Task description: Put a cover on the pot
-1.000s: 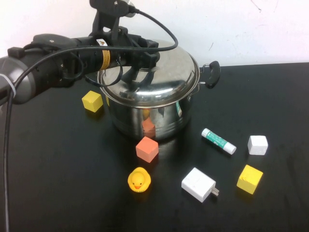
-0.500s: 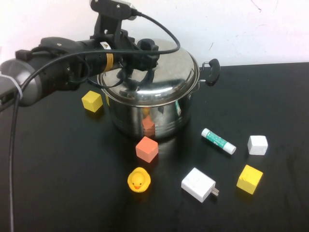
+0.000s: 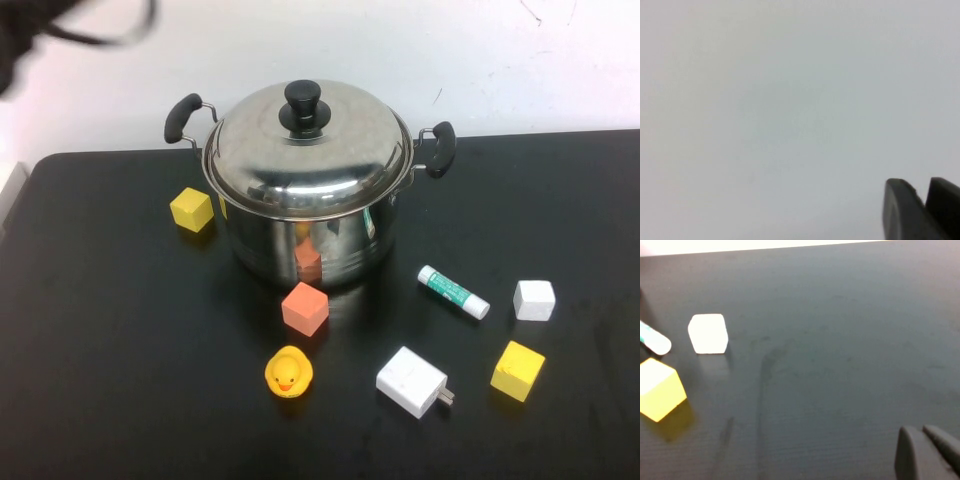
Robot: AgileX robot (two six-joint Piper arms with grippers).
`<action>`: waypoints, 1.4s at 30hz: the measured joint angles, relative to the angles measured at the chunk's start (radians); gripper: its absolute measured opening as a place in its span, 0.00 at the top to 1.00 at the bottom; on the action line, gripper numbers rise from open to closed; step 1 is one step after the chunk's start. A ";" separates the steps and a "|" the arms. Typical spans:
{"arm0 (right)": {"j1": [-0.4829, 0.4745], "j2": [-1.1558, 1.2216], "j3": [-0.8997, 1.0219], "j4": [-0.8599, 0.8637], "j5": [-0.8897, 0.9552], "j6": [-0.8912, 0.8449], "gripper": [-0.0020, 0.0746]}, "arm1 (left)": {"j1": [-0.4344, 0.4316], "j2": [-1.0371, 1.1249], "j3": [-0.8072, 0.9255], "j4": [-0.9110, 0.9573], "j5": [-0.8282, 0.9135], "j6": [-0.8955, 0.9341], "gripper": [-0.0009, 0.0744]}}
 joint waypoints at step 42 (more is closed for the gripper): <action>0.000 0.000 0.000 0.000 0.000 0.000 0.98 | 0.000 -1.237 1.338 0.004 -0.184 0.000 0.99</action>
